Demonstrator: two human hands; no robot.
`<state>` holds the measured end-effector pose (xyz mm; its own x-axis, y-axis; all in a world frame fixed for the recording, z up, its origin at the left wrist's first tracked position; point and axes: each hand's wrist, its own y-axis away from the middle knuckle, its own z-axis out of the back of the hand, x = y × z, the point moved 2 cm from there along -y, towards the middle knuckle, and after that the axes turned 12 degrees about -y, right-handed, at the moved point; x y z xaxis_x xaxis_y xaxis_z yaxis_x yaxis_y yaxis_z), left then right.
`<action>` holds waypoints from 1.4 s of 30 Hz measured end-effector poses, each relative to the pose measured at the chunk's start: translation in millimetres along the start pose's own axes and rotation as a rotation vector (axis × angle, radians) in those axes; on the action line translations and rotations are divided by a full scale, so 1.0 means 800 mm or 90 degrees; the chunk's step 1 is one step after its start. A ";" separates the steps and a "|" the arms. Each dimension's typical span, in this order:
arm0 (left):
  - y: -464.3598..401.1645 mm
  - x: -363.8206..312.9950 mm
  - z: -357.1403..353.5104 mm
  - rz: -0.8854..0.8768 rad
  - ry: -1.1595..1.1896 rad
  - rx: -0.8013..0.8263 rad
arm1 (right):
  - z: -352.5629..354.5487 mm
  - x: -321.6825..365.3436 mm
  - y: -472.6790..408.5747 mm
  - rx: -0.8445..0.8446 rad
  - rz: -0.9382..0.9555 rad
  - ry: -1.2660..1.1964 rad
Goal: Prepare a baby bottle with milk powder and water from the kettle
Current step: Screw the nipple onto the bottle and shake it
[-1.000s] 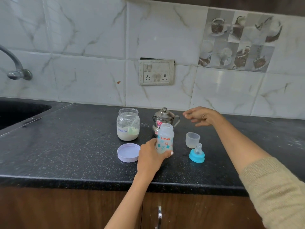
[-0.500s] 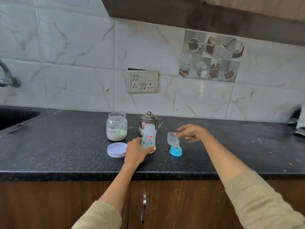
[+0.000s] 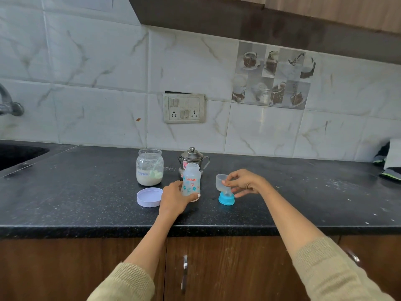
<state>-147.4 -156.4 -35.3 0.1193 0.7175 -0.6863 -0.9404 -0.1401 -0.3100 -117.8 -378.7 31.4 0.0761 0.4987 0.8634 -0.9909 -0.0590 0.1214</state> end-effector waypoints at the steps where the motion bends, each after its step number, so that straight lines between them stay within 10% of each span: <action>1: 0.000 0.000 0.000 0.000 0.000 0.000 | -0.001 0.004 0.001 -0.005 0.025 0.043; 10: 0.001 0.000 -0.002 0.002 0.002 -0.001 | -0.026 0.060 0.008 0.060 0.032 0.421; 23: 0.001 0.001 -0.001 -0.005 0.004 -0.009 | -0.042 0.189 0.016 -0.017 0.316 0.386; 42: -0.003 0.004 -0.003 -0.008 0.010 -0.006 | -0.087 0.169 -0.005 0.078 0.257 0.455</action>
<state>-144.0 -155.2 -38.5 0.1361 0.7086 -0.6924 -0.9356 -0.1378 -0.3250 -111.6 -250.9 113.8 -0.4135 0.8458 0.3370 -0.9042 -0.4248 -0.0434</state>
